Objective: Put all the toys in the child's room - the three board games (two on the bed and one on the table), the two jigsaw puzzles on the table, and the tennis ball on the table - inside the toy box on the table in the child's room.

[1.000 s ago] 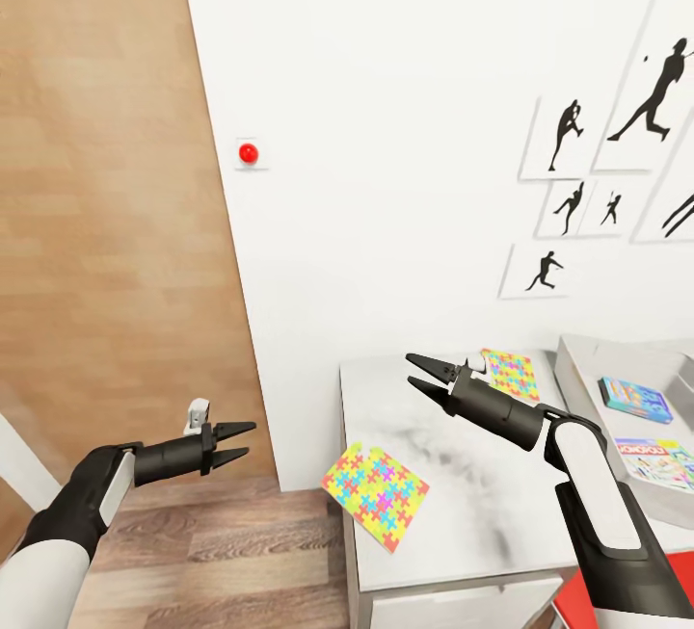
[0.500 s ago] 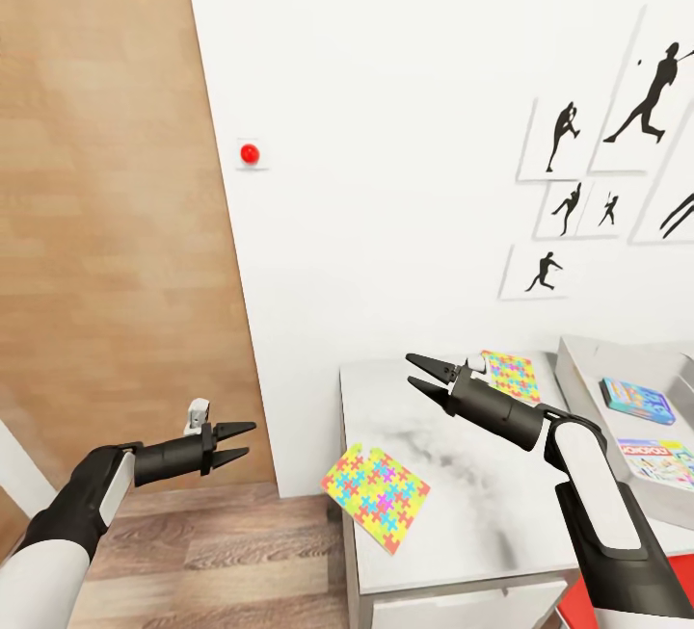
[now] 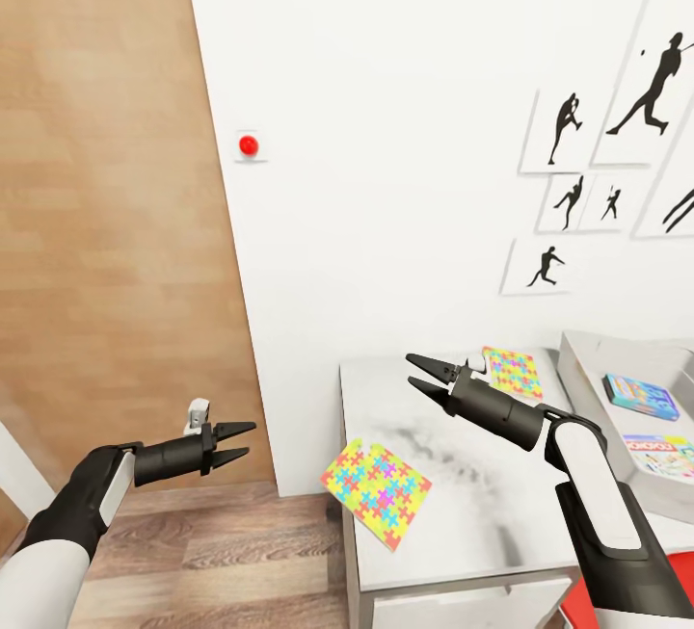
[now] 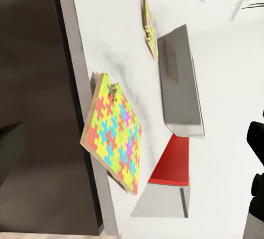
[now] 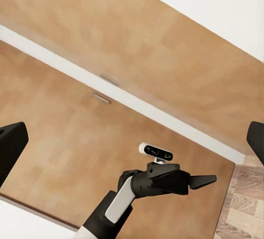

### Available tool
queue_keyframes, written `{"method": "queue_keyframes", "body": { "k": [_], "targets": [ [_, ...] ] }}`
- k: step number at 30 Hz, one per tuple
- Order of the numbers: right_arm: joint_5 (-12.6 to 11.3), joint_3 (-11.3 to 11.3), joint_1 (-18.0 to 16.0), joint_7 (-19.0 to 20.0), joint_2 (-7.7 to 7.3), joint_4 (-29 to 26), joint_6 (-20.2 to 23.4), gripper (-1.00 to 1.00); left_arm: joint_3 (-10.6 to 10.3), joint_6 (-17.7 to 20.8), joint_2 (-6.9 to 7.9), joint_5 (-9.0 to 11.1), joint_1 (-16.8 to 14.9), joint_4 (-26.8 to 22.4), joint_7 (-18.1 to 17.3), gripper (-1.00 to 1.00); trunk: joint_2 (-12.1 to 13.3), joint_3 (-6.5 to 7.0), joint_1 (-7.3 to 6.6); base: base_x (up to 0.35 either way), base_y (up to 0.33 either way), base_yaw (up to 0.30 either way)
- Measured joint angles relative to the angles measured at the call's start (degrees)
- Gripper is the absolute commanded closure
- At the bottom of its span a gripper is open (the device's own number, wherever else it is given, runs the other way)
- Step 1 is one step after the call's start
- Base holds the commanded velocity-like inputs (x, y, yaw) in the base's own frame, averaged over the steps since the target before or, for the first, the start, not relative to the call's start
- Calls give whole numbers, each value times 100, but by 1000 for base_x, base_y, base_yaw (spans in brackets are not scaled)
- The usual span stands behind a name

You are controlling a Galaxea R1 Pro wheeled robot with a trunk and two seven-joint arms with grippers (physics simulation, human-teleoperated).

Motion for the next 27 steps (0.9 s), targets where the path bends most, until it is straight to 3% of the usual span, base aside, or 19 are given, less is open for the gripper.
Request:
{"method": "queue_keyframes", "body": {
  "k": [18,27],
  "targets": [
    [6,0,0,-8,16,6,0,-100,14,16,-5,13,0,8,-14,-100,-722,-323,396,0,0,0],
    [6,-23,0,-3,4,9,0,-100,11,20,0,5,0,11,-240,-100,-1084,-485,593,0,0,0]
  ]
}}
